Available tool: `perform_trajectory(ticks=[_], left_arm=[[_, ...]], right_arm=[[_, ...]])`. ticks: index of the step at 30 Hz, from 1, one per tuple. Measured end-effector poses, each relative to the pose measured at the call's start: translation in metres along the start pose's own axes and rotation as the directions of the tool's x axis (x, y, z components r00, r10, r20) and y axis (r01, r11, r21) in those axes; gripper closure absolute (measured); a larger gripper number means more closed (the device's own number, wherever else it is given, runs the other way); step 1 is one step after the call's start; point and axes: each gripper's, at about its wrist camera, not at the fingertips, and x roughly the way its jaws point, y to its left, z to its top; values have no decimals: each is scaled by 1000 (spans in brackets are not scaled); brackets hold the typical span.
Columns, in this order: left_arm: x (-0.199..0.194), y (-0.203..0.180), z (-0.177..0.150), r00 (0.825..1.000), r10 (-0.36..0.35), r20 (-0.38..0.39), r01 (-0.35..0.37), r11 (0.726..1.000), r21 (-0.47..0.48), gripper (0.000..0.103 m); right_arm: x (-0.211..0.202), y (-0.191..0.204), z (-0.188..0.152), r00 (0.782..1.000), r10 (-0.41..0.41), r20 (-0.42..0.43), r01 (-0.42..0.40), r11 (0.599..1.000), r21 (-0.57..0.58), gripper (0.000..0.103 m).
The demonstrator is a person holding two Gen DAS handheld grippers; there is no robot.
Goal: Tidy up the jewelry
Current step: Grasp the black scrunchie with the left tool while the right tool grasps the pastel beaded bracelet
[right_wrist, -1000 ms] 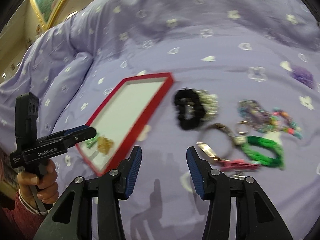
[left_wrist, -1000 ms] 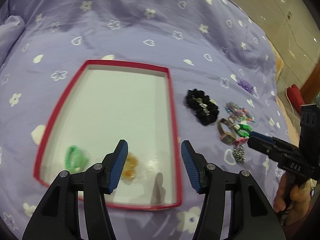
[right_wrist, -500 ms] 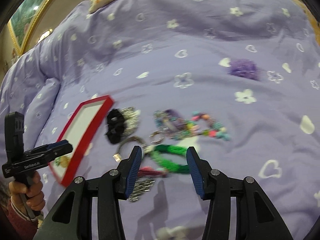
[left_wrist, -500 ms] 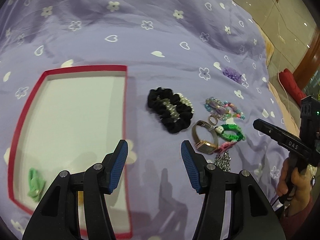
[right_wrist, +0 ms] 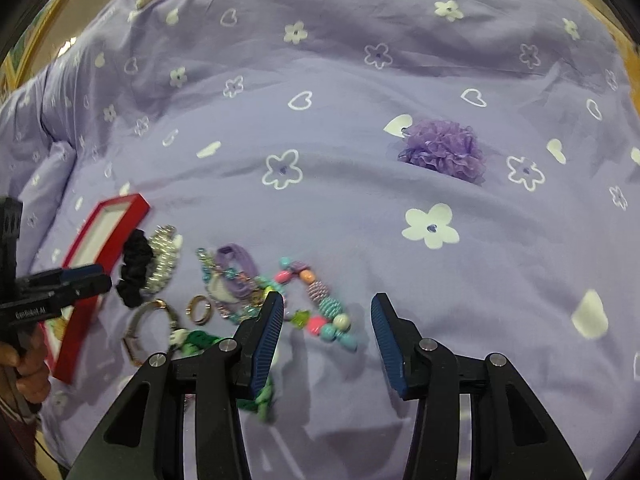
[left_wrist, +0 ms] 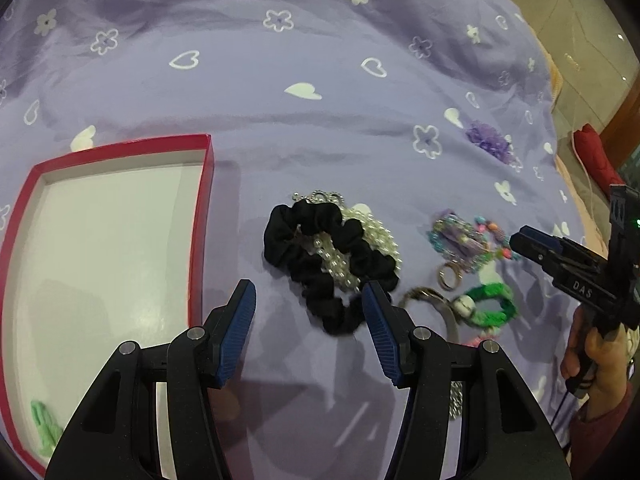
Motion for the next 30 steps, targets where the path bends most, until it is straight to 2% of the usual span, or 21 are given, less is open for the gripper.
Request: perform_trajectory(ticks=[4, 6, 7, 8, 9, 10, 21, 30], left_arm=[[16, -2, 5, 1000, -1, -30, 1, 1000, 2, 49], [20, -5, 5, 999, 7, -35, -7, 1000, 14, 56], [20, -6, 5, 999, 13, -34, -12, 1000, 23, 61], [19, -8, 4, 999, 16, -30, -15, 999, 32, 71], [18, -9, 4, 1000, -1, -30, 3, 999, 38, 83], [18, -9, 4, 999, -25, -38, 26, 999, 38, 93], [-26, -13, -13, 997, -61, 57, 58, 997, 51, 95], [-72, -6, -23, 988, -76, 137, 70, 996, 50, 95]], right_arm=[[18, 1, -1, 999, -4, -38, 3, 1000, -28, 58], [22, 4, -3, 999, -13, -38, 11, 999, -43, 69], [22, 4, -3, 999, -12, -35, 10, 999, -47, 73], [23, 4, -4, 999, -13, -36, 12, 999, -43, 85], [23, 2, -4, 999, -9, -35, 7, 999, -33, 91], [21, 1, -5, 999, -1, -33, 0, 1000, -23, 91], [-26, 14, -4, 995, 69, 67, -71, 997, 33, 91], [-59, 44, 3, 984, 112, 138, -114, 993, 7, 91]])
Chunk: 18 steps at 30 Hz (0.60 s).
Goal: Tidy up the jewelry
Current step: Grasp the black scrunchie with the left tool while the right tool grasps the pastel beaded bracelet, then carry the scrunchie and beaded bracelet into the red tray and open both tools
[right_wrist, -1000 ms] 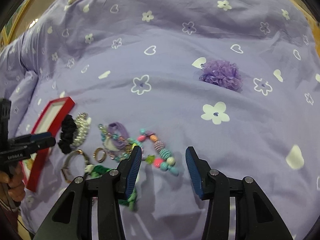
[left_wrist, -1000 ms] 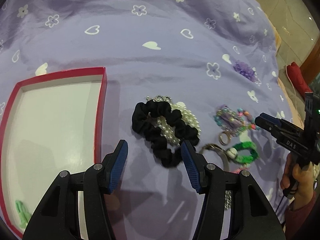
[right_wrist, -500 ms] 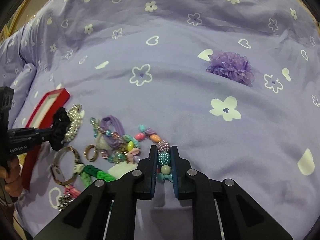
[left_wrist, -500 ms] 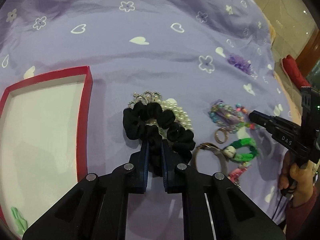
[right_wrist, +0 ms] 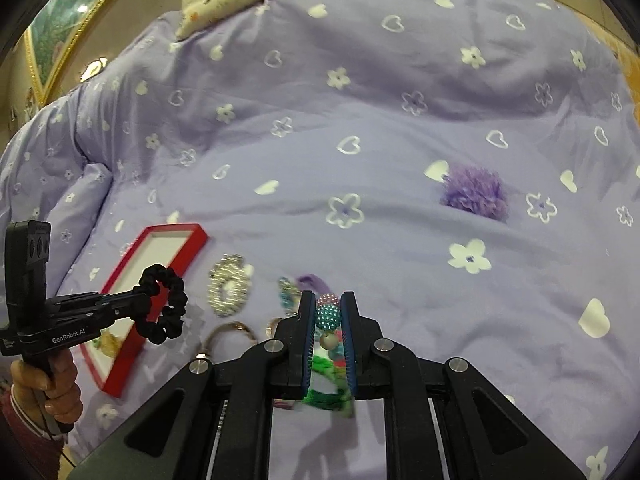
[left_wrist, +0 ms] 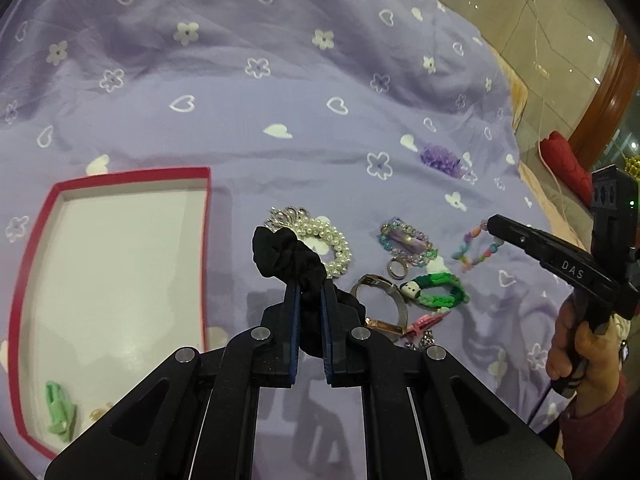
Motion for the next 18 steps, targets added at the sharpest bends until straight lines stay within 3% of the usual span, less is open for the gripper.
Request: perform_trajectory(ticks=[9, 18], left_arm=[[-37, 25, -9, 998, 20, 51, -17, 999, -43, 95], [-62, 65, -22, 994, 75, 74, -67, 992, -105, 95]], right_arm=[[0, 48, 4, 996, 85, -2, -85, 996, -38, 91], [23, 118, 0, 980, 197, -41, -200, 975, -100, 91]])
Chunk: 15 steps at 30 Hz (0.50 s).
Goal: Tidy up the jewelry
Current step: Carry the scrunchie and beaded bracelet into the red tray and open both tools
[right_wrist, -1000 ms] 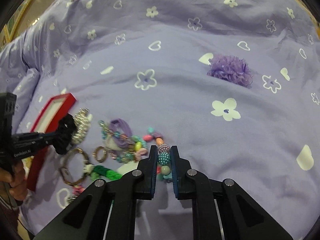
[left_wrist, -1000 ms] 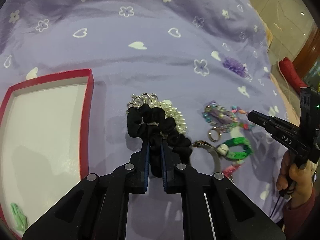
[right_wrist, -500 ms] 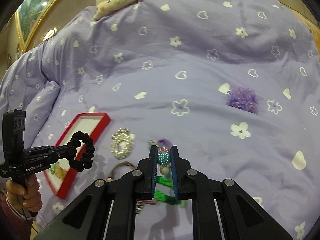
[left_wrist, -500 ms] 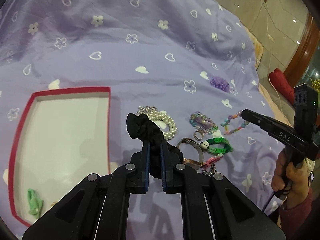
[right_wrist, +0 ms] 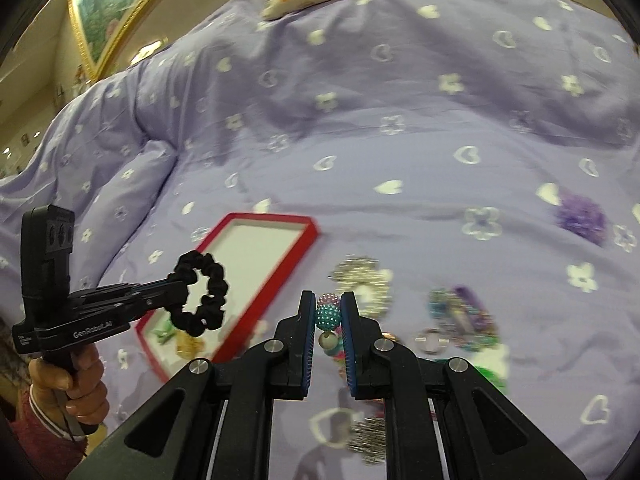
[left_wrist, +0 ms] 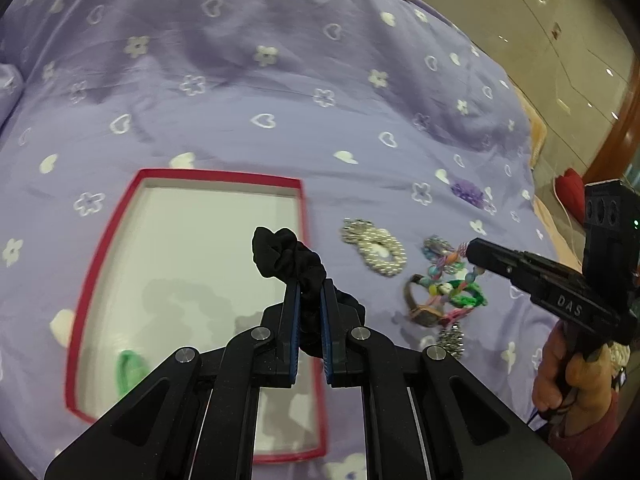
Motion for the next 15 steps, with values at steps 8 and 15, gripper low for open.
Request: perform_trajectory(ticks=[8, 15], left_arm=[[-12, 41, -5, 999, 52, 13, -51, 997, -62, 95], [-12, 74, -12, 997, 81, 5, -79, 990, -112, 95]], right_arm=[[34, 57, 4, 995, 91, -35, -93, 994, -58, 91], [69, 97, 8, 984, 164, -67, -169, 983, -74, 91]])
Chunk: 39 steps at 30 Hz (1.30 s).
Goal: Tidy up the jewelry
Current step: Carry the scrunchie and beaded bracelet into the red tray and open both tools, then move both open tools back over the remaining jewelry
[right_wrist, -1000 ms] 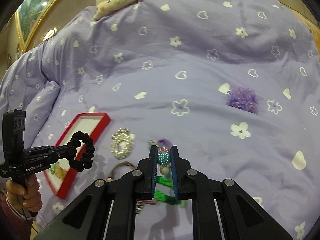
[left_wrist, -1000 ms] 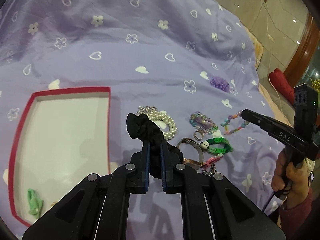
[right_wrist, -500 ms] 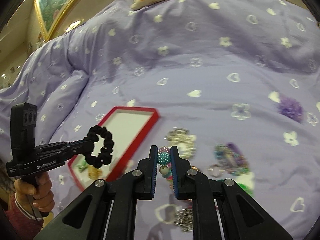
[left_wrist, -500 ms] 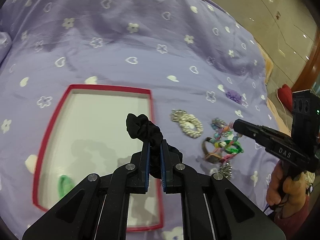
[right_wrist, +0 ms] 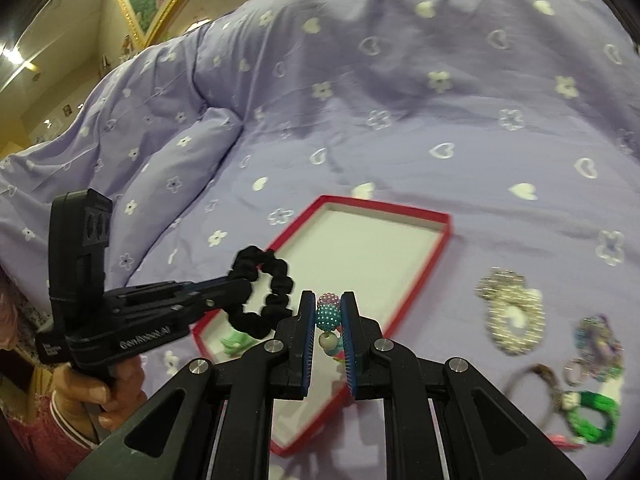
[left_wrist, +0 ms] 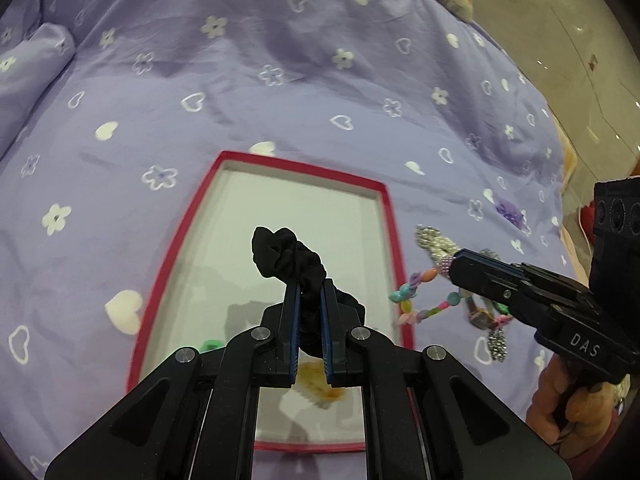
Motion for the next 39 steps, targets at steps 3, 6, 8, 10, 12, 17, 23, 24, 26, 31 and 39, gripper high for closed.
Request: perform_trajectory(ticks=[3, 6, 8, 10, 12, 17, 23, 24, 26, 31, 39], left_arm=[[6, 16, -3, 1000, 4, -13, -4, 1000, -26, 95], [11, 28, -5, 1000, 0, -26, -1, 999, -50, 95], [16, 35, -6, 999, -2, -37, 0, 998, -66, 95], [22, 41, -8, 999, -1, -49, -3, 997, -76, 95], [29, 44, -10, 998, 5, -61, -10, 997, -81, 95], [45, 48, -15, 995, 24, -99, -33, 996, -84, 95], [55, 53, -22, 991, 48, -125, -60, 994, -91, 92], [55, 53, -23, 991, 51, -126, -63, 994, -91, 91], [54, 54, -23, 991, 53, -123, -65, 994, -89, 87], [49, 54, -23, 990, 72, -118, -83, 993, -89, 65], [32, 44, -19, 991, 103, -81, -108, 992, -61, 54]], right_arm=[[20, 8, 0, 999, 31, -23, -30, 999, 15, 91], [40, 11, -1, 998, 49, -44, -47, 998, 34, 91], [54, 8, -4, 996, 61, -66, -57, 997, 57, 91], [64, 4, -6, 995, 55, -84, -49, 996, 69, 91], [72, -1, -9, 994, 42, -104, -33, 996, 80, 91], [83, -11, -13, 990, 3, -139, 8, 997, 76, 91], [92, -13, -15, 981, -44, -187, 51, 998, 31, 91], [92, -14, -17, 980, -49, -193, 55, 998, 24, 91], [94, -13, -18, 978, -60, -202, 62, 998, 4, 90], [95, -14, -16, 975, -60, -212, 60, 998, -3, 89], [82, -14, -12, 985, -44, -167, 49, 998, 28, 74]])
